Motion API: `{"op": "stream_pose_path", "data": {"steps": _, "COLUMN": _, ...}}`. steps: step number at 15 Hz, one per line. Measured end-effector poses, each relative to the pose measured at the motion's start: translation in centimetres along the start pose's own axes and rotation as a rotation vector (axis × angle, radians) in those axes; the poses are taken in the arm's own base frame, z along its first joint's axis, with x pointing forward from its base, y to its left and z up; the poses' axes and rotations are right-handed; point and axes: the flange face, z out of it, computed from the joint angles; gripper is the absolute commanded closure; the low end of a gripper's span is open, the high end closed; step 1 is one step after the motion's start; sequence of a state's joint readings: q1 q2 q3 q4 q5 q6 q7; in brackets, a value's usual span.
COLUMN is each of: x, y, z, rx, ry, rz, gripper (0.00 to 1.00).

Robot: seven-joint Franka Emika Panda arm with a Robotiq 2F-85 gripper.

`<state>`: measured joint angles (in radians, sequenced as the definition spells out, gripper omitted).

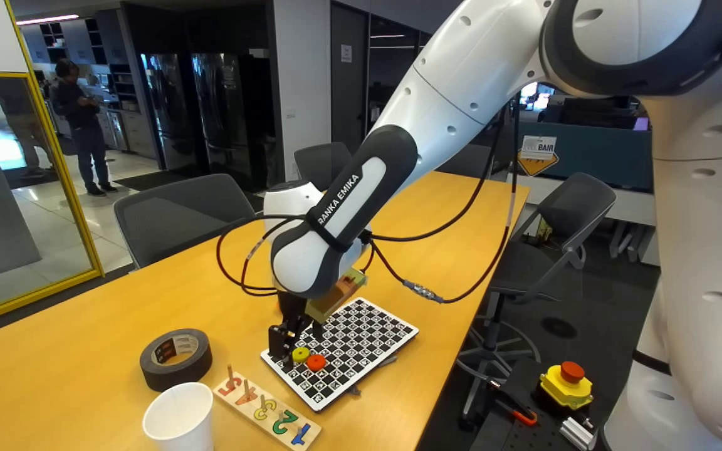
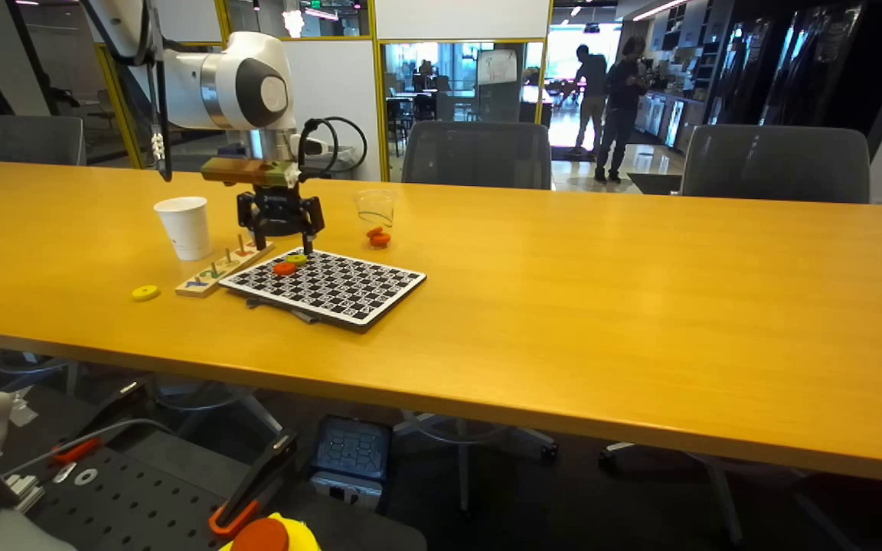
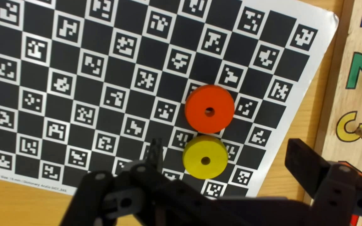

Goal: Put the orange circles into the transparent cup and the yellow circles into the white cup.

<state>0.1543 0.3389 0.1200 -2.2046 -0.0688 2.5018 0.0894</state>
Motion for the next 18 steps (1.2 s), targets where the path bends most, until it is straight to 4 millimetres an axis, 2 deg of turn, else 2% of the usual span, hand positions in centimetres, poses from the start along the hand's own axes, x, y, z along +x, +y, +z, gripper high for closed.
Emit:
{"op": "stream_pose_path", "data": {"steps": 14, "x": 2.0, "y": 0.1, "z": 1.6, "rx": 0.008, "ry": -0.004, "rz": 0.005, "gripper": 0.0}}
{"op": "stream_pose_path", "data": {"steps": 15, "x": 2.1, "y": 0.2, "z": 1.6, "rx": 0.009, "ry": -0.004, "rz": 0.006, "gripper": 0.25}}
{"op": "stream_pose_path", "data": {"steps": 16, "x": 2.1, "y": 0.2, "z": 1.7, "rx": 0.01, "ry": -0.004, "rz": 0.008, "gripper": 0.26}}
{"op": "stream_pose_path", "data": {"steps": 18, "x": 2.1, "y": 0.4, "z": 1.7, "rx": 0.009, "ry": -0.004, "rz": 0.011, "gripper": 0.42}}
